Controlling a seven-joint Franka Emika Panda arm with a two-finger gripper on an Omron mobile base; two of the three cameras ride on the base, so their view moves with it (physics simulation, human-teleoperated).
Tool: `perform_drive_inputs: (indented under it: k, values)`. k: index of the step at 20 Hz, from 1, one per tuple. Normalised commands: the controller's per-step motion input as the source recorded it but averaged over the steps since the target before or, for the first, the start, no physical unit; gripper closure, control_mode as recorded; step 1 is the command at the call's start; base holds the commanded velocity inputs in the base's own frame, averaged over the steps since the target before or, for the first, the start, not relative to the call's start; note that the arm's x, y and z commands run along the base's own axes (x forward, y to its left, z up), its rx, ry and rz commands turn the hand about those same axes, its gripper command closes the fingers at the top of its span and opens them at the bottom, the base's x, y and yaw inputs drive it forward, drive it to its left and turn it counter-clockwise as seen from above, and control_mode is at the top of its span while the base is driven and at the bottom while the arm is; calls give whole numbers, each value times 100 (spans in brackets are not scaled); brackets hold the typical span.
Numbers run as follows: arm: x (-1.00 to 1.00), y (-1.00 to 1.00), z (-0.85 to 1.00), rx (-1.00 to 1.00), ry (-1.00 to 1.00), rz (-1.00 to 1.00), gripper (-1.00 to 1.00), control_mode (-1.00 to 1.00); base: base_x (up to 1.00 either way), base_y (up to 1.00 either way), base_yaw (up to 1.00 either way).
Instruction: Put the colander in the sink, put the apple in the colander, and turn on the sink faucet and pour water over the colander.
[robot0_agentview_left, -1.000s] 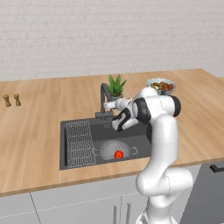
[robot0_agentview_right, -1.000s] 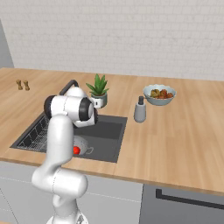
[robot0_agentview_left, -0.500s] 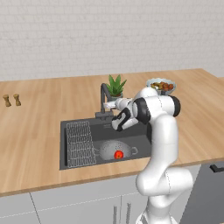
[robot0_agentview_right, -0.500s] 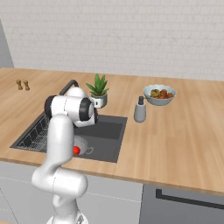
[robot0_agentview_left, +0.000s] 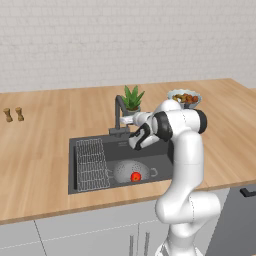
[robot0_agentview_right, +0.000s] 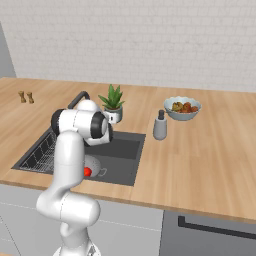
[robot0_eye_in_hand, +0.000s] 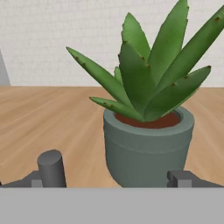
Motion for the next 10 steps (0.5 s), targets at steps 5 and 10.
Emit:
perform_drive_inputs:
  k: [5,10]
  values:
    - [9,-79,0,2,0,0,-100,-100,0,0,0]
    - [2,-93,-5,4,0,0,-100,-100,0,0,0]
